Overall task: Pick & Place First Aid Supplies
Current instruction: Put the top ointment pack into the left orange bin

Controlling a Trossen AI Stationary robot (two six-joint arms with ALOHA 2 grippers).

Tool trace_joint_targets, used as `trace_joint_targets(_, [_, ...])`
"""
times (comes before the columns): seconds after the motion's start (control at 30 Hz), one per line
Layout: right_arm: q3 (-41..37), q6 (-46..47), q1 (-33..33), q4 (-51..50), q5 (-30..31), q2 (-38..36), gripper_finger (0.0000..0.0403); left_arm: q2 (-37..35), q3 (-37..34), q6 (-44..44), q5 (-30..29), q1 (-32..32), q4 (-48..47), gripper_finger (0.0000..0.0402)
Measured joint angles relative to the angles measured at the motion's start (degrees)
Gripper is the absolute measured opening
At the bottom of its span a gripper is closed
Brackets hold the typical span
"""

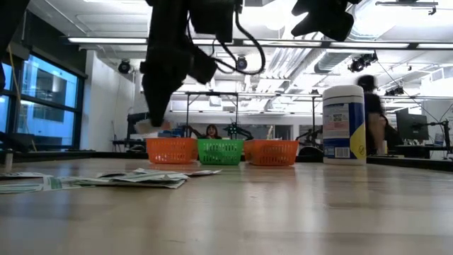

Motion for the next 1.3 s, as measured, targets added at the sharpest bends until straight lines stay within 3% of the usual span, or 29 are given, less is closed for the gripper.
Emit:
trace_joint_targets(0.33, [0.0, 0.0, 0.0, 0.1, 1.9, 0.0, 0.0168, -7.8, 0.0, 2.3, 3.9, 10.6, 6.2, 0.0])
trace_joint_targets(0.67, [0.0, 0.0, 0.0, 0.7, 2.5, 0.0, 0.0168, -8.2, 0.0, 7.0, 7.6, 25.5, 11.9, 0.0])
trace_joint_targets(0.87, [0.0, 3.6, 0.0, 0.7, 5.2, 0.0, 0.0168, -8.1, 0.0, 7.1, 7.4, 35.5, 12.3, 0.0])
trace_joint_targets(0.97, [0.0, 5.1, 0.0, 0.7, 6.6, 0.0, 0.0168, -7.1, -0.2, 5.5, 10.2, 39.1, 13.2, 0.0])
trace_joint_targets(1.1, [0.0, 6.0, 0.0, 0.7, 9.0, 0.0, 0.0168, -6.0, -1.8, 2.7, 14.7, 41.5, 15.8, 0.0])
trace_joint_targets(1.3, [0.0, 6.2, 0.0, 0.6, 11.0, 0.0, 0.0168, -4.9, -3.3, 2.2, 13.3, 41.5, 15.7, 0.0])
